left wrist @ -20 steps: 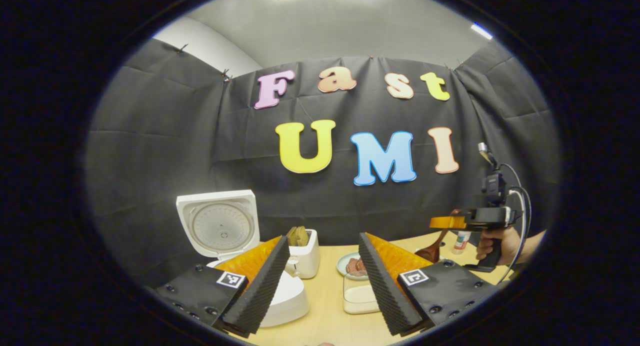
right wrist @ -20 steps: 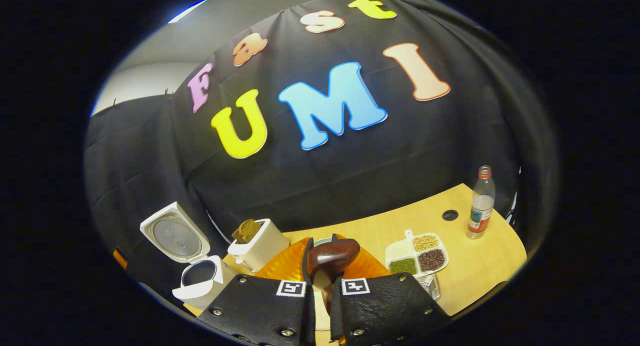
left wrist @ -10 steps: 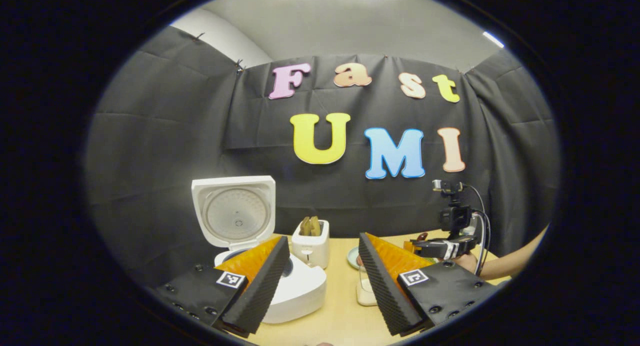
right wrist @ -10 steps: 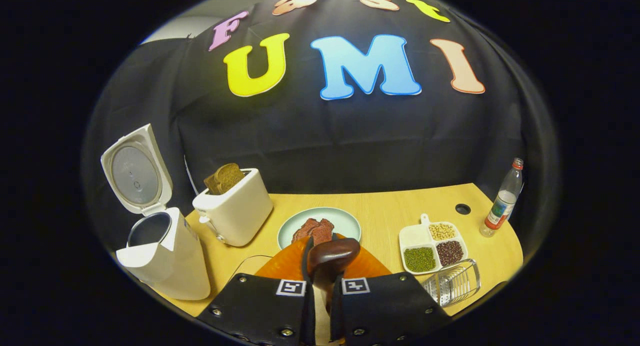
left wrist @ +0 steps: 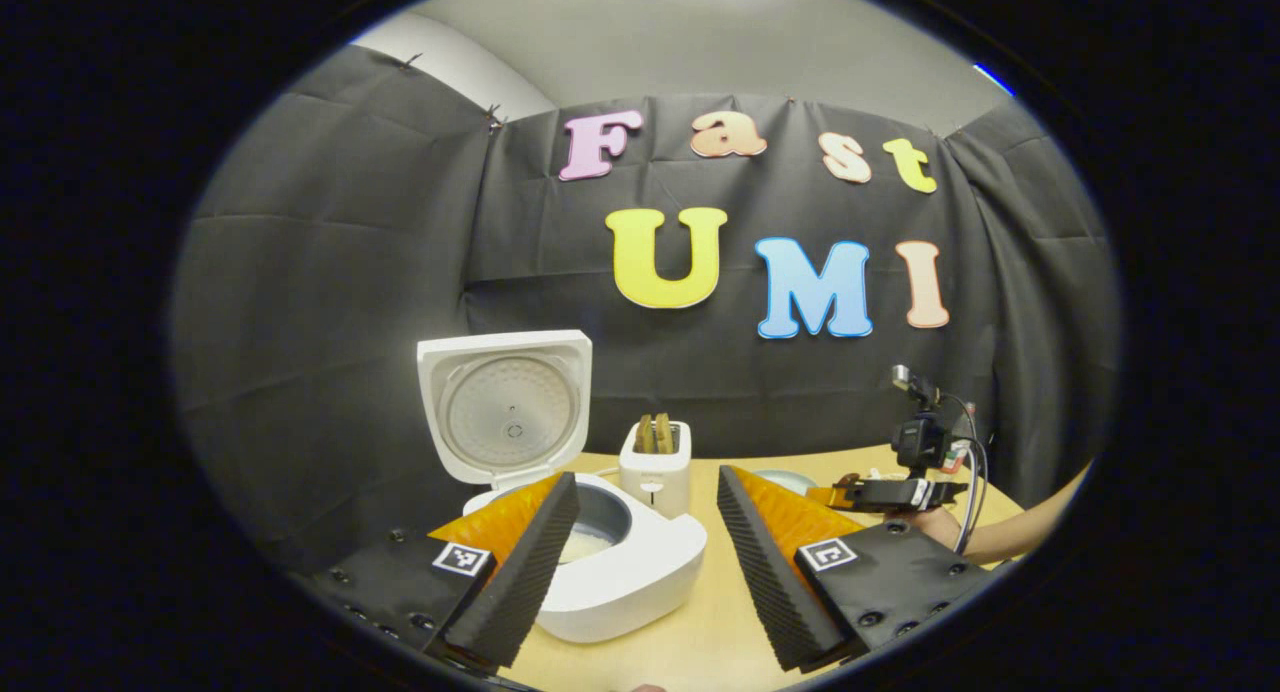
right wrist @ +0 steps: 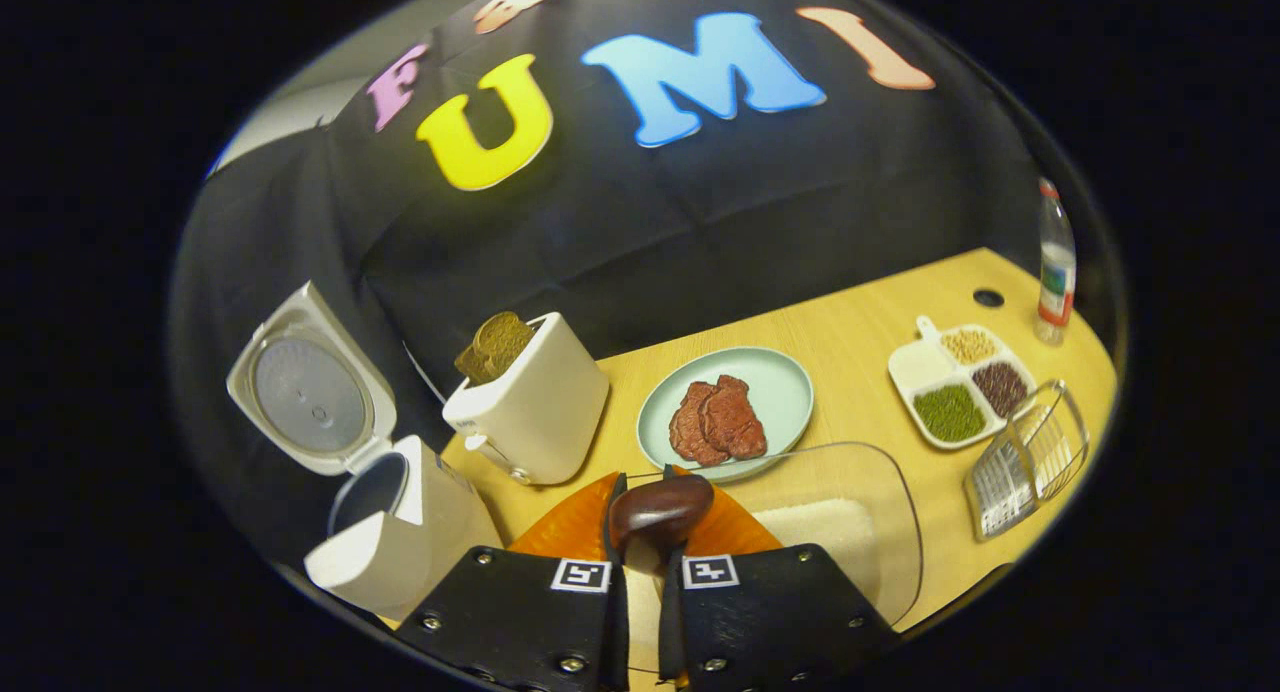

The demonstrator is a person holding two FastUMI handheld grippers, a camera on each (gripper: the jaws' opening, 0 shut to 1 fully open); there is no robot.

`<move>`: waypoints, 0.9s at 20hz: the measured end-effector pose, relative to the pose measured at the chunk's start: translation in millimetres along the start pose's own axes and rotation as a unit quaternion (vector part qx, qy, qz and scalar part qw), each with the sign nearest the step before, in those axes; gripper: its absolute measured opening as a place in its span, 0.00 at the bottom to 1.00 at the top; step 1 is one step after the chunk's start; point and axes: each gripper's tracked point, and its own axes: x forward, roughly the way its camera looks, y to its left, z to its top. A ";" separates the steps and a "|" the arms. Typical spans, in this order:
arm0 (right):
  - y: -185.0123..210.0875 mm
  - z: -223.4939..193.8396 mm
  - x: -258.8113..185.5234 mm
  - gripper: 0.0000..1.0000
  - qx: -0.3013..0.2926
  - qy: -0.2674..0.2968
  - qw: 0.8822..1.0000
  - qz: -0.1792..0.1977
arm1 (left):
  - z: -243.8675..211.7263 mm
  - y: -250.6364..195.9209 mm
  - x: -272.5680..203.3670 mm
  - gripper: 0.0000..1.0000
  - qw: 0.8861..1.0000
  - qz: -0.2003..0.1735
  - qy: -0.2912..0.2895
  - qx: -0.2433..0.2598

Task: Close the left gripper, press the button to open the rice cooker; take a wooden spoon from the chopstick holder with the right hand, scoop a spoonful of rice and pour it into the rice cooker, then put the wooden spoon back into the chopstick holder.

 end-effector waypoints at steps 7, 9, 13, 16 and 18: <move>-19.3 43.0 -27.6 0.12 0.205 -0.031 0.977 0.055 | 10.3 -11.8 -0.1 0.96 1.000 -0.017 -0.012 0.007; -13.9 60.0 -42.0 0.12 0.227 -0.045 0.970 0.075 | 10.5 -17.9 2.1 0.96 1.000 -0.025 -0.014 0.002; 21.1 88.7 -67.9 0.12 0.251 -0.059 0.958 0.128 | 8.0 -25.5 3.1 0.96 0.999 -0.038 -0.020 -0.011; 57.8 99.0 -75.0 0.12 0.255 -0.055 0.950 0.169 | 4.2 -22.2 3.3 0.94 0.999 -0.043 -0.021 -0.010; 81.7 103.0 -75.5 0.12 0.271 -0.051 0.941 0.195 | 3.0 -14.0 1.0 0.94 0.999 -0.035 -0.024 -0.008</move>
